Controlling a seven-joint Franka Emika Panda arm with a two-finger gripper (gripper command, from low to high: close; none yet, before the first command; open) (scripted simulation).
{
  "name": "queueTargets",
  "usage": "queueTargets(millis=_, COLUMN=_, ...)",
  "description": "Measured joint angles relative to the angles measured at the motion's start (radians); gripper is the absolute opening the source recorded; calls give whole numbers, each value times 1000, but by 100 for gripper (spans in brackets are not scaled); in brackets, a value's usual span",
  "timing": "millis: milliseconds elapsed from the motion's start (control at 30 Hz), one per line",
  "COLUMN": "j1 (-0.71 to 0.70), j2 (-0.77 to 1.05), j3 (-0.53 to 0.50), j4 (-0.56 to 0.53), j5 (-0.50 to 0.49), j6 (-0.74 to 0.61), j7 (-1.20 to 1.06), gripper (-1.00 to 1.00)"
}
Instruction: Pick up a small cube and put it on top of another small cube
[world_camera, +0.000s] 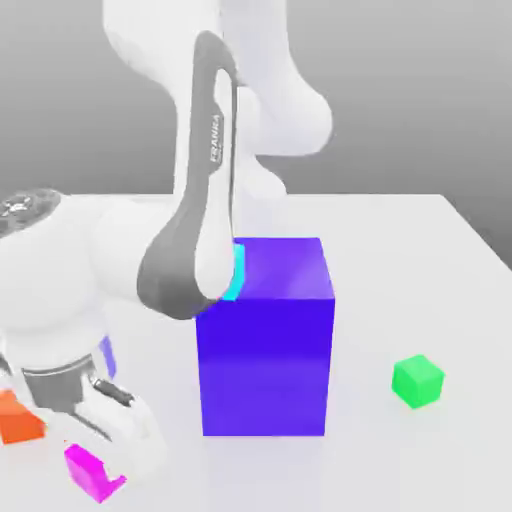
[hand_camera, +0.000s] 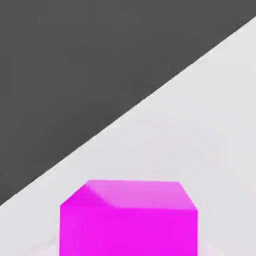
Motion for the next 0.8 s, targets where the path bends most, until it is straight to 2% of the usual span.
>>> queueTargets(millis=433, j1=288, j2=-118, j3=306, j4=-160, j5=110, j6=-20, j7=126, gripper=-100)
queueTargets(millis=800, j1=411, j2=-304, j3=352, j4=-335, j5=-18, j6=22, j7=514, gripper=-100)
